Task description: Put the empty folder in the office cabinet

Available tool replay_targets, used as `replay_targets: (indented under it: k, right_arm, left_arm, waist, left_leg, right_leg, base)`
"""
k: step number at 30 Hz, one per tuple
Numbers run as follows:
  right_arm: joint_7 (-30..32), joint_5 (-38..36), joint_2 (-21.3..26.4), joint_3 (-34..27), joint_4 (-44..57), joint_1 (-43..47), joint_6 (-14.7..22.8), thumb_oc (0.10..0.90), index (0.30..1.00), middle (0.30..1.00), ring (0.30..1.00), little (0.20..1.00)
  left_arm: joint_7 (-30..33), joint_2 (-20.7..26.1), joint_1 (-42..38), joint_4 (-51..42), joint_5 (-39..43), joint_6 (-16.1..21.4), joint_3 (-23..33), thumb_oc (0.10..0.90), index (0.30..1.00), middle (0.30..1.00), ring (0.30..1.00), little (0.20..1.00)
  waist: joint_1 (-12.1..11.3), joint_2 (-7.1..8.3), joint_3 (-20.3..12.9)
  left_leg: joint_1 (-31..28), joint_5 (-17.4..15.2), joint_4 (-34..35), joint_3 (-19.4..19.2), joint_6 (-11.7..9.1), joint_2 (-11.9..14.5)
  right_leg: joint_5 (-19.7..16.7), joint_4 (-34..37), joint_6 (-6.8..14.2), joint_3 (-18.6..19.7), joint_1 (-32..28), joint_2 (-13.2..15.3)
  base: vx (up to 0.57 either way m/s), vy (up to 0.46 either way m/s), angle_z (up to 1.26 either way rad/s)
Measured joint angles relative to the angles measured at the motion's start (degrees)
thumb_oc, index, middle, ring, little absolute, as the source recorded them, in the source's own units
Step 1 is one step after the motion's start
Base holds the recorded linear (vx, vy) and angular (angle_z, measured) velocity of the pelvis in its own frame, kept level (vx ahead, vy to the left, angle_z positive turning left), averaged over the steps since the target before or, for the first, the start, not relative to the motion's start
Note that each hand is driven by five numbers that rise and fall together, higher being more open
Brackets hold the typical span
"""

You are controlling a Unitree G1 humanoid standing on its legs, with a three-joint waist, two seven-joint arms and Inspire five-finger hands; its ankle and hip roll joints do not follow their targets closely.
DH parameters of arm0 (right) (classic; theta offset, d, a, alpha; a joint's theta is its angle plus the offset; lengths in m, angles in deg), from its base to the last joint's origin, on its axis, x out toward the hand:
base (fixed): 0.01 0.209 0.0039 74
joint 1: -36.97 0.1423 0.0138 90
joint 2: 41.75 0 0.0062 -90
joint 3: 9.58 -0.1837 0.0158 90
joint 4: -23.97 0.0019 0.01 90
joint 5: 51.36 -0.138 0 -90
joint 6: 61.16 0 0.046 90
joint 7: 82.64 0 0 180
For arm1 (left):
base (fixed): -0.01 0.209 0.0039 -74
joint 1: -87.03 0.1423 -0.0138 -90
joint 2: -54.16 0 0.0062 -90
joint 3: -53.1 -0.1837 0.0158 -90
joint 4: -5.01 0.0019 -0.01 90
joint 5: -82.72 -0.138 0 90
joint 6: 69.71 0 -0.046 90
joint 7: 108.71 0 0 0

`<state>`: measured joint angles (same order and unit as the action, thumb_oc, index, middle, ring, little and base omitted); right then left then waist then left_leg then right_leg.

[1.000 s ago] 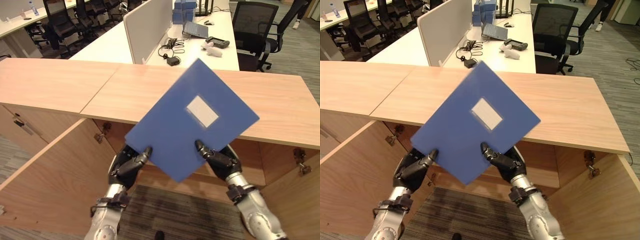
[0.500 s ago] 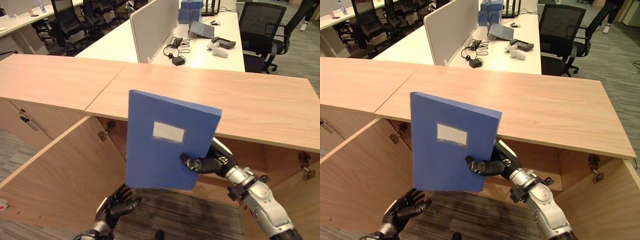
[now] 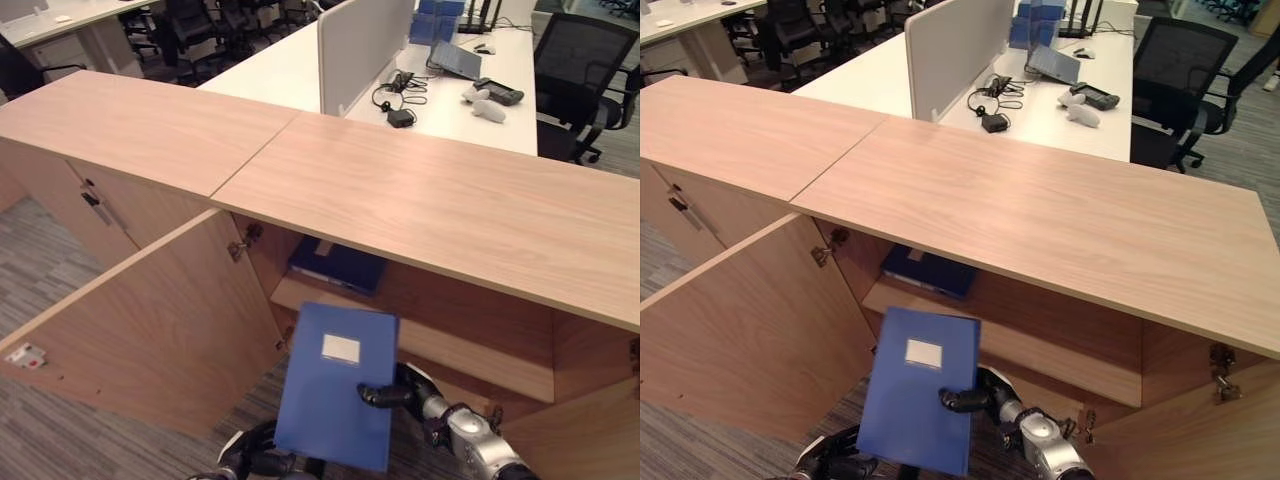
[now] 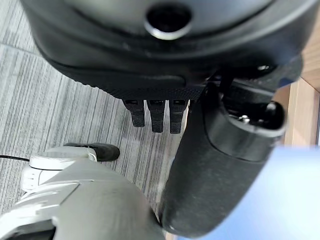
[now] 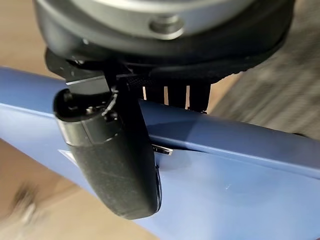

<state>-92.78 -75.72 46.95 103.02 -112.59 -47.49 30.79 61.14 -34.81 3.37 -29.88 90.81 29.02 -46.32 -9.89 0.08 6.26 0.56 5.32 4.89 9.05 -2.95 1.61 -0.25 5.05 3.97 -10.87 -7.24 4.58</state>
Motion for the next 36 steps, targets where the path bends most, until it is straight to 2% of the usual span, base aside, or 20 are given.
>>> replay_targets:
  k: [1,2,6,7,8,10,12,13,16,18,20,22,26,29,31,32,34,36]
  right_arm:
    - [0.6,-2.0,-0.7,-1.6,-2.3,-0.1,-0.1,0.4,0.3,0.3,0.3,0.3]
    - [2.4,-9.2,-2.1,-6.0,-6.2,-0.1,-0.5,0.4,0.3,0.3,0.3,0.3]
    - [4.5,-21.9,-2.5,-14.0,-7.2,0.8,-0.1,0.4,0.3,0.3,0.3,0.3]
    - [5.7,-28.1,-2.9,-18.7,-7.4,2.2,1.4,0.4,0.3,0.3,0.3,0.3]
    - [6.2,-30.3,-2.9,-19.9,-7.4,2.7,2.2,0.4,0.3,0.3,0.3,0.3]
    - [8.0,-38.6,-2.7,-28.0,-7.4,6.5,5.1,0.4,0.3,0.3,0.3,0.3]
    - [9.3,-42.0,-2.3,-31.5,-7.5,8.4,7.9,0.4,0.3,0.3,0.3,0.3]
    - [10.8,-46.0,-1.8,-36.1,-7.5,11.0,11.0,0.4,0.3,0.3,0.3,0.3]
    - [12.2,-49.0,-0.8,-41.2,-7.7,13.3,12.9,0.4,0.3,0.3,0.3,0.3]
    - [15.5,-53.3,0.0,-44.0,-8.2,15.9,17.4,0.4,0.3,0.3,0.3,0.3]
    - [16.6,-54.4,0.5,-45.0,-8.2,16.4,18.6,0.4,0.3,0.3,0.3,0.3]
    - [18.7,-54.8,2.6,-45.4,-10.8,19.1,18.9,0.4,0.3,0.3,0.3,0.3]
    - [20.4,-55.6,5.2,-45.2,-12.8,25.0,19.2,0.4,0.3,0.3,0.3,0.3]
    - [20.6,-57.1,9.7,-44.3,-15.9,31.7,19.3,0.4,0.3,0.3,0.3,0.3]
    - [20.7,-57.4,14.3,-42.1,-22.3,37.8,18.9,0.4,0.3,0.3,0.3,0.3]
    - [20.9,-57.4,17.3,-40.8,-25.2,41.9,18.7,0.4,0.3,0.3,0.3,0.3]
    - [20.9,-57.4,20.3,-40.2,-26.1,45.4,18.6,0.4,0.3,0.3,0.3,0.3]
    - [21.2,-57.4,20.5,-38.9,-26.9,48.0,18.1,0.4,0.3,0.3,0.3,0.3]
  left_arm:
    - [0.2,0.1,-0.2,0.5,0.0,0.0,-0.5,0.8,0.9,0.9,0.9,0.9]
    - [1.0,0.2,-0.6,0.6,0.0,0.0,-1.6,0.8,0.9,0.9,0.9,0.9]
    - [1.0,0.2,-0.6,0.7,-0.4,0.1,-1.8,0.8,0.9,0.9,0.9,0.9]
    - [1.0,0.2,-0.8,0.6,-0.4,0.1,-1.8,0.8,0.9,0.9,0.9,0.9]
    - [1.0,0.2,-0.8,0.6,-0.4,0.1,-1.8,0.8,0.9,0.9,0.9,0.9]
    - [1.0,0.3,-0.9,0.6,-0.5,0.0,-1.8,0.8,0.9,0.9,0.9,0.9]
    - [1.0,0.3,-0.8,0.6,-0.5,0.0,-2.0,0.8,0.9,0.9,0.9,0.9]
    - [1.0,0.7,-0.4,0.3,-0.5,0.0,-2.4,0.8,0.9,0.9,0.9,0.9]
    - [1.0,1.4,0.5,-1.6,-0.5,-0.2,-3.4,0.8,0.9,0.9,0.9,0.9]
    - [1.0,2.1,0.5,-2.0,-0.4,-0.1,-4.2,0.8,0.9,0.9,0.9,0.9]
    - [1.1,2.3,0.5,-2.3,-0.4,-0.1,-4.6,0.8,0.9,0.9,0.9,0.9]
    - [1.2,3.5,-0.1,-3.4,-0.4,-0.1,-7.8,0.8,0.9,0.9,0.9,0.9]
    - [1.1,4.2,-1.1,-5.3,0.1,0.0,-10.8,0.8,0.9,0.9,0.9,0.9]
    - [1.1,4.4,-2.7,-7.1,0.6,0.0,-13.6,0.8,0.9,0.9,0.9,0.9]
    - [1.0,4.8,-3.7,-8.9,0.8,0.2,-16.1,0.8,0.9,0.9,0.9,0.9]
    - [0.8,5.2,-4.6,-9.9,0.8,0.4,-17.6,0.8,0.9,0.9,0.9,0.9]
    - [0.8,5.2,-6.1,-10.7,1.3,0.5,-18.3,0.8,0.9,0.9,0.9,0.9]
    - [0.8,5.5,-5.9,-11.2,3.0,0.8,-18.5,0.8,0.9,0.9,0.9,0.9]
  waist:
    - [0.1,-0.04,0.0]
    - [-0.2,-0.35,0.1]
    - [-0.2,-1.22,0.1]
    - [-0.2,-1.54,0.2]
    - [-0.1,-1.67,0.2]
    - [-0.1,-2.8,0.7]
    - [0.0,-3.45,0.7]
    - [0.0,-4.07,0.8]
    - [0.0,-4.54,0.8]
    - [-0.1,-4.62,0.8]
    - [0.0,-4.63,0.8]
    - [0.0,-5.05,0.9]
    - [-0.3,-6.85,1.4]
    - [-1.3,-9.36,3.0]
    - [-1.6,-11.01,4.0]
    - [-2.0,-12.28,4.8]
    - [-3.0,-14.07,7.5]
    - [-3.1,-14.19,7.9]
  left_leg:
    - [0.5,0.1,0.0,0.6,-0.1,0.0]
    - [1.6,0.4,0.0,1.0,0.0,0.2]
    - [2.5,0.4,0.0,1.1,0.0,0.3]
    - [3.3,0.9,0.0,1.2,-0.3,0.3]
    - [3.4,1.0,0.0,1.3,-0.3,0.3]
    - [3.4,1.0,0.0,1.6,-0.3,0.2]
    - [3.5,1.1,0.0,1.9,-0.3,0.2]
    - [3.6,1.0,0.0,2.2,-0.4,0.2]
    - [3.6,1.0,0.0,2.3,-0.5,0.2]
    - [3.5,1.0,-0.2,2.3,-0.5,0.2]
    - [3.5,1.1,-0.2,2.3,-0.5,0.1]
    - [3.5,1.2,-0.2,2.4,-0.8,0.2]
    - [4.9,1.7,0.0,2.3,-1.1,0.3]
    - [7.6,3.0,-0.3,2.3,-1.2,0.3]
    - [9.7,4.1,-0.3,2.3,-1.4,0.4]
    - [11.4,4.7,-0.3,2.2,-1.5,0.4]
    - [12.3,5.3,-0.3,2.0,-1.6,0.4]
    - [13.9,5.9,-0.3,1.4,-2.0,0.5]
  right_leg:
    - [0.0,0.0,0.0,-0.6,0.2,0.0]
    - [0.0,0.0,-0.2,-0.9,1.1,-0.2]
    - [-0.1,0.1,-0.3,-1.0,2.0,-0.4]
    - [-0.2,0.0,-0.4,-1.1,2.9,-0.5]
    - [-0.2,0.0,-0.4,-1.2,2.9,-0.5]
    - [-0.1,0.4,-0.3,-1.5,3.0,-0.4]
    - [-0.1,0.4,-0.3,-1.9,3.0,-0.4]
    - [0.1,0.4,-0.3,-2.2,3.0,-0.5]
    - [0.2,0.4,-0.4,-2.3,2.9,-0.5]
    - [0.3,0.4,-0.3,-2.3,2.9,-0.5]
    - [0.3,0.4,-0.3,-2.3,2.9,-0.5]
    - [0.2,0.4,-0.3,-2.3,2.9,-0.5]
    - [0.2,0.4,0.1,-2.2,4.4,-0.9]
    - [-0.8,0.0,-0.2,-2.1,7.1,-1.0]
    - [-1.4,-0.1,0.1,-2.1,9.2,-0.8]
    - [-2.0,-0.1,0.0,-2.1,10.8,-0.8]
    - [-2.4,-0.2,-0.1,-2.0,11.9,-0.8]
    - [-2.0,-1.9,0.0,-1.4,14.4,-0.6]
  base:
    - [0.0,-0.021,0.2]
    - [0.0,-0.026,0.18]
    - [0.0,-0.007,0.02]
    - [0.0,-0.004,0.04]
    - [0.02,-0.007,0.06]
    - [0.03,-0.001,0.07]
    - [0.05,-0.001,0.1]
    - [0.06,0.0,0.1]
    - [0.03,-0.003,0.03]
    - [0.02,-0.003,0.0]
    - [0.0,0.0,0.0]
    - [-0.04,-0.002,0.0]
    - [-0.06,0.003,-0.01]
    - [-0.13,0.018,-0.01]
    - [-0.1,0.024,0.0]
    - [-0.07,0.023,0.0]
    - [-0.09,0.037,-0.03]
    - [-0.06,0.009,-0.16]
